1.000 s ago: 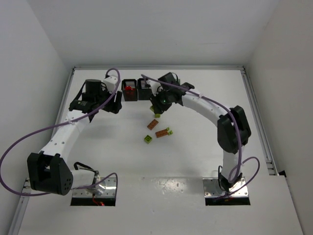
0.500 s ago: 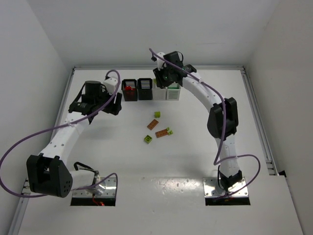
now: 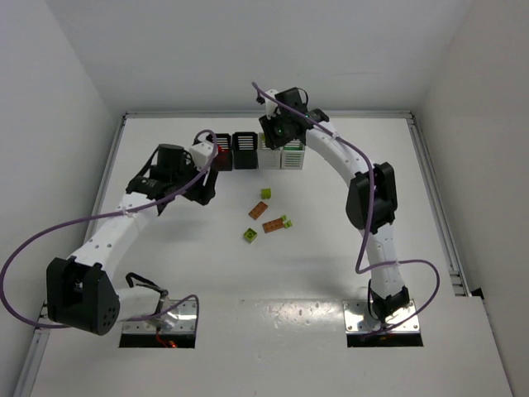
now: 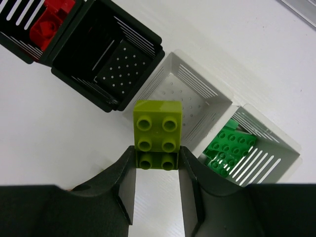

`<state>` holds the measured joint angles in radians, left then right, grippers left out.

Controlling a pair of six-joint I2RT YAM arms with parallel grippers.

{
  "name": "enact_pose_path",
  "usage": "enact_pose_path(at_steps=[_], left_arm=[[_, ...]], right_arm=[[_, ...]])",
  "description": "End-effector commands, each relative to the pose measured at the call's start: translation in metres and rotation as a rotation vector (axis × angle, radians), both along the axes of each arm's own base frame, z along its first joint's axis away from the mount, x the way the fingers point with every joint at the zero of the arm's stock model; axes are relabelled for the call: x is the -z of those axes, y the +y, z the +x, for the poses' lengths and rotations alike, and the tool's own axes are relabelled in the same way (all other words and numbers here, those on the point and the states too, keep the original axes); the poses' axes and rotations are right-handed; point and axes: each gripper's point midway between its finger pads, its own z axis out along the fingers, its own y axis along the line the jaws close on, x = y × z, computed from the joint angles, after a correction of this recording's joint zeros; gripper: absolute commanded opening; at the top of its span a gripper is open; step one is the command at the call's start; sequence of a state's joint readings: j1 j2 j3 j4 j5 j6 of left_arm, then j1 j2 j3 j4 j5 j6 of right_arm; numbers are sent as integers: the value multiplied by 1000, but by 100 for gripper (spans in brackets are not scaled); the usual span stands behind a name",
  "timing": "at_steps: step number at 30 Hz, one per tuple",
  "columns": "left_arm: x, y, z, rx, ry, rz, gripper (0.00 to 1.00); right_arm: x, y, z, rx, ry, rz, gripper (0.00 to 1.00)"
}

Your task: Sort the legos into containers by color

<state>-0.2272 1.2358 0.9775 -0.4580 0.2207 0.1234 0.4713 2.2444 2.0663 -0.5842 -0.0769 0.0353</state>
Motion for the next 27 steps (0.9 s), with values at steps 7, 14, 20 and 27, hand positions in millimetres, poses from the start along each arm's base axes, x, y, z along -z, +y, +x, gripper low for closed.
enact_pose_path(at_steps=[7,14,20,27], left_arm=[[12,-38,-38,212,46,-51,71],[30,-67,-61,364,91,-1,71],[52,-88,-68,424,123,108,71],[78,-124,-78,473,176,198,71]], right_arm=[[-19,2,23,47,-74,33,52],[-51,3,16,37,-105,73,54],[-94,-21,-30,40,-85,137,55],[-72,-80,-79,132,11,119,66]])
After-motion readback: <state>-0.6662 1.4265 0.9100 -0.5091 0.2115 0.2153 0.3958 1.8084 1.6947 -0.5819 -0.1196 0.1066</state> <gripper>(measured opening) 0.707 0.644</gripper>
